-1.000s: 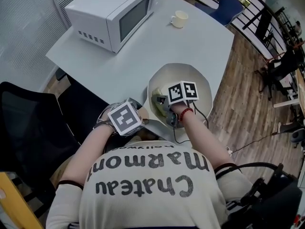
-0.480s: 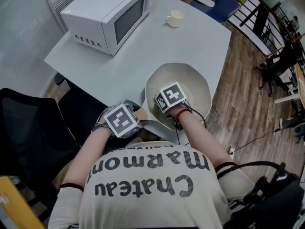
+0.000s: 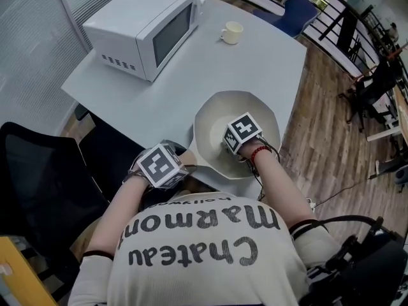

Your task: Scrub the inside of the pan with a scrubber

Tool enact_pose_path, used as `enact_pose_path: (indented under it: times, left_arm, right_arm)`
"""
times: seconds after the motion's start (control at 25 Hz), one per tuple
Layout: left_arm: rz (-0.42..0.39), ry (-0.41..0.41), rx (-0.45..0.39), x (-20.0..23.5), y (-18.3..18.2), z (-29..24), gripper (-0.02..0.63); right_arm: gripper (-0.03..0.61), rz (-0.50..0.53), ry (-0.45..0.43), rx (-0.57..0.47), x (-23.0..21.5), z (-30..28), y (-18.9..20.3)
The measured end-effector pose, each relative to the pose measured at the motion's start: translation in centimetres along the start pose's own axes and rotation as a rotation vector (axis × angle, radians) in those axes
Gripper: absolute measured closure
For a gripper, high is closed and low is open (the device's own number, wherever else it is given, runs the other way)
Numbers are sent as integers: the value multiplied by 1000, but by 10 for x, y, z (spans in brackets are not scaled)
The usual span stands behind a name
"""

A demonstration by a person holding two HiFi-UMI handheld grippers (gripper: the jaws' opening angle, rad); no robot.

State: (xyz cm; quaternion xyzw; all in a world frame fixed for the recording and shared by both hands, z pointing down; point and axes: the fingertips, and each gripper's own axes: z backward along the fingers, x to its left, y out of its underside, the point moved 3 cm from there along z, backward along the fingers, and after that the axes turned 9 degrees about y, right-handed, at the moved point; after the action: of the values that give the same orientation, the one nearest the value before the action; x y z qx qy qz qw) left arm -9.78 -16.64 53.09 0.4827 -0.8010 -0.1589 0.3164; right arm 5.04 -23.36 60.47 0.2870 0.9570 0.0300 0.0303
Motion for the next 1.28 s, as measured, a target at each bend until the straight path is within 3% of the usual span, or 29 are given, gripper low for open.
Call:
enact_pose_path:
  times: [0.56,0.88,1.04,1.28]
  left_arm:
    - [22,-18,-13,3,-2,3,387]
    - [31,-21,-17,2,-2,2,383]
    - [55,-19,-23,-2,1,-1,382]
    - [100,-22,-35,-12,-1,-2,379]
  right_arm:
    - [522,95,290,166,-60,1,20]
    - [520,101,322,191,-77,0,17]
    - [520,180,359,177,-83,-9,11]
    - [520,369,523,159,-101,11,8]
